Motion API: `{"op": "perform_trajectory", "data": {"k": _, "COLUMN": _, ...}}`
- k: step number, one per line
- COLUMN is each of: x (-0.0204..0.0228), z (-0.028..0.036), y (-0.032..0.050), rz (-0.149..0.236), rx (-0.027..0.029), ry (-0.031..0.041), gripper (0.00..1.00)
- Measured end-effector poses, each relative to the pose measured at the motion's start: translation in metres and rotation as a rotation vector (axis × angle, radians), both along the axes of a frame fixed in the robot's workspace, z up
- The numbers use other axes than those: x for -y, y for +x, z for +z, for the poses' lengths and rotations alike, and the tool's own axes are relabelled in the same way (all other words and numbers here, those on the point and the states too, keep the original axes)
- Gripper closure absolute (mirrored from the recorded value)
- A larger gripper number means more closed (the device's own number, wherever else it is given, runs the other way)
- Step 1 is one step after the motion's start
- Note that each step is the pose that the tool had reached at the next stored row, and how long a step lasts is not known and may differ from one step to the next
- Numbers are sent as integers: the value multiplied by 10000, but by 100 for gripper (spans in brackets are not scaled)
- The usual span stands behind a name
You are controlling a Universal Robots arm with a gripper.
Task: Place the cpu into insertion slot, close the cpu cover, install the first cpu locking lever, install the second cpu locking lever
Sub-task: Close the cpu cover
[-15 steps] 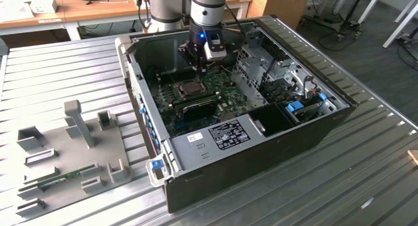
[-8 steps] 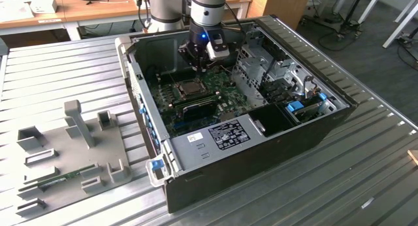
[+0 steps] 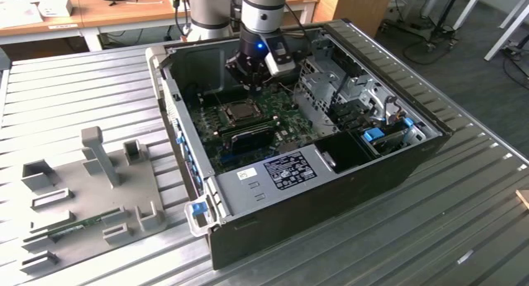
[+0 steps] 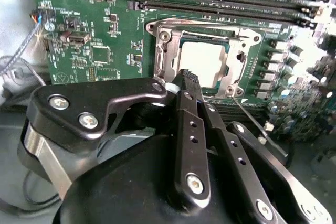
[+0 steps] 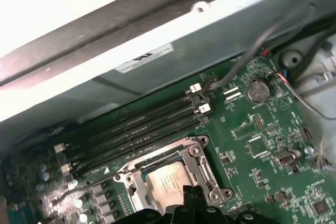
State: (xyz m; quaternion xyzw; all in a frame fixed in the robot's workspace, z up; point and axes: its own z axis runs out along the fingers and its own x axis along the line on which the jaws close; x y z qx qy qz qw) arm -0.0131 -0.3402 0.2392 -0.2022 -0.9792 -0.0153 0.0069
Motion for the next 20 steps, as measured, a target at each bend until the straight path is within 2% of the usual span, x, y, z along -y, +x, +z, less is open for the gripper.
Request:
{"op": "perform_trajectory", "data": {"k": 11, "x": 0, "z": 0, "y": 0, "rz": 1703, "rx": 3, "ry": 9, "gripper": 90}}
{"op": "perform_trajectory", "data": {"k": 20, "x": 0, "z": -1, "y": 0, "rz": 1825, "rx": 3, "ry": 9, "gripper": 90}}
